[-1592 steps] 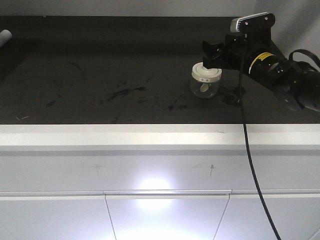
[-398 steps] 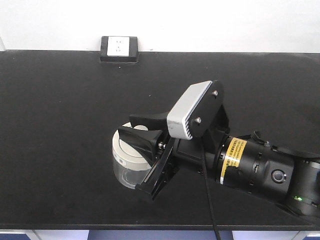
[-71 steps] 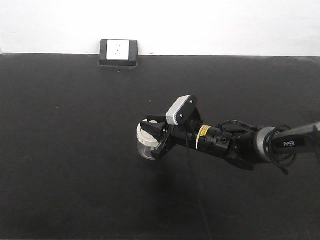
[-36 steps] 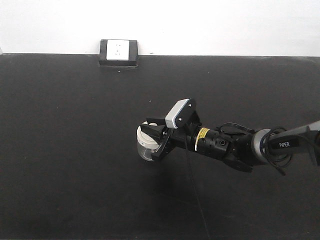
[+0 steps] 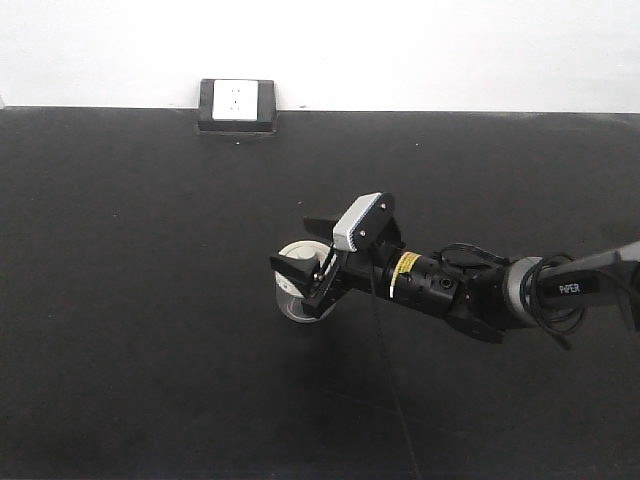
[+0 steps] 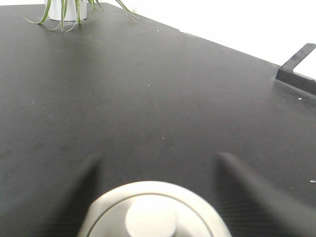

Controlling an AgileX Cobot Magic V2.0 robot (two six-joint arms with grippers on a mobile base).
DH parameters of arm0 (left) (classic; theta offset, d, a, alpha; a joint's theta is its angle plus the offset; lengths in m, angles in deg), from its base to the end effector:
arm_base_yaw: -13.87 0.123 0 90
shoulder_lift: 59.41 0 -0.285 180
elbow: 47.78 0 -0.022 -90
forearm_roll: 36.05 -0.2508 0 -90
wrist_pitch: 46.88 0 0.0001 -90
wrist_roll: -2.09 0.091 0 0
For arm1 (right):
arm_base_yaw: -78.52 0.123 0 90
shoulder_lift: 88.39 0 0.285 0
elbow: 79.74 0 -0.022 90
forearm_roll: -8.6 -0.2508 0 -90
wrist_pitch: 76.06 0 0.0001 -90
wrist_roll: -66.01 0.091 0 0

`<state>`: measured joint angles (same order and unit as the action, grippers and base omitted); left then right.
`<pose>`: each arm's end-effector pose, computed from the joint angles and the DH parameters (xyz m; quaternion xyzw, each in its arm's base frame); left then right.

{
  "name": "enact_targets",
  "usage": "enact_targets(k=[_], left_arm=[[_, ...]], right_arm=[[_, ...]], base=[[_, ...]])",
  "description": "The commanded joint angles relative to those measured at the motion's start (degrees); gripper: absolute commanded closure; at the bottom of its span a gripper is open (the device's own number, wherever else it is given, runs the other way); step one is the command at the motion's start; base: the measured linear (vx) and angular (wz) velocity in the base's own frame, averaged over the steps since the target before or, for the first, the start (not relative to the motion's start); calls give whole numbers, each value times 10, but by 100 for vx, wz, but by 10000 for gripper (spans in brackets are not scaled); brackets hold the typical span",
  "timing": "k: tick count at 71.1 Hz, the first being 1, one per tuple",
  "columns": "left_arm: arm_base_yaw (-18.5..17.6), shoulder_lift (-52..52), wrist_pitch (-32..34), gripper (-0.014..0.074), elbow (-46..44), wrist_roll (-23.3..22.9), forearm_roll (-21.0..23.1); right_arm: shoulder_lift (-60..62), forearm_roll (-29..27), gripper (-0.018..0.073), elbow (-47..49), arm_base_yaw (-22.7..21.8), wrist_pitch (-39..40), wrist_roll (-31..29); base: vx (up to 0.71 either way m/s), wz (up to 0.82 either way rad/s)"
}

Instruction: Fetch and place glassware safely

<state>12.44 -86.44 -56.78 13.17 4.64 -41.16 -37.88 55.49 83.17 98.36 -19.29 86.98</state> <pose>0.0861 -0.0007 0.2708 0.0542 0.7518 0.0410 0.6558 0.3655 0.1909 0.1327 -0.3832 0.6515 0.3020 0.5810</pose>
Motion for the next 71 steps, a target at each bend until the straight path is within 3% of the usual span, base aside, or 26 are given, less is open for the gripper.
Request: enact_targets(k=[1, 9, 21, 36, 47, 54, 60, 71], left_arm=[[-1, -5, 40, 603, -15, -4, 3], [-1, -5, 40, 603, -15, -4, 3], [-1, -5, 40, 603, -15, -4, 3], [-1, -5, 40, 603, -15, -4, 3], [-1, -5, 40, 603, -15, -4, 3], [-1, -5, 40, 603, -15, -4, 3], [-1, -5, 40, 603, -15, -4, 3], [-1, -5, 40, 603, -15, -4, 3]], right_arm=[[36, -17, -147, 13, -3, 44, -3], [45, -17, -169, 13, -3, 41, -1], [81, -18, -128, 11, -3, 11, 9], [168, -10, -22, 11, -3, -84, 101], [245, 18, 146, 11, -3, -197, 176], [294, 37, 330, 11, -3, -265, 205], [332, 53, 555, 8, -3, -313, 235], [400, 44, 569, -34, -3, -325, 242]], base=[[0, 0], [0, 0], [0, 0], [0, 0], [0, 0], [0, 0], [0, 0], [0, 0]])
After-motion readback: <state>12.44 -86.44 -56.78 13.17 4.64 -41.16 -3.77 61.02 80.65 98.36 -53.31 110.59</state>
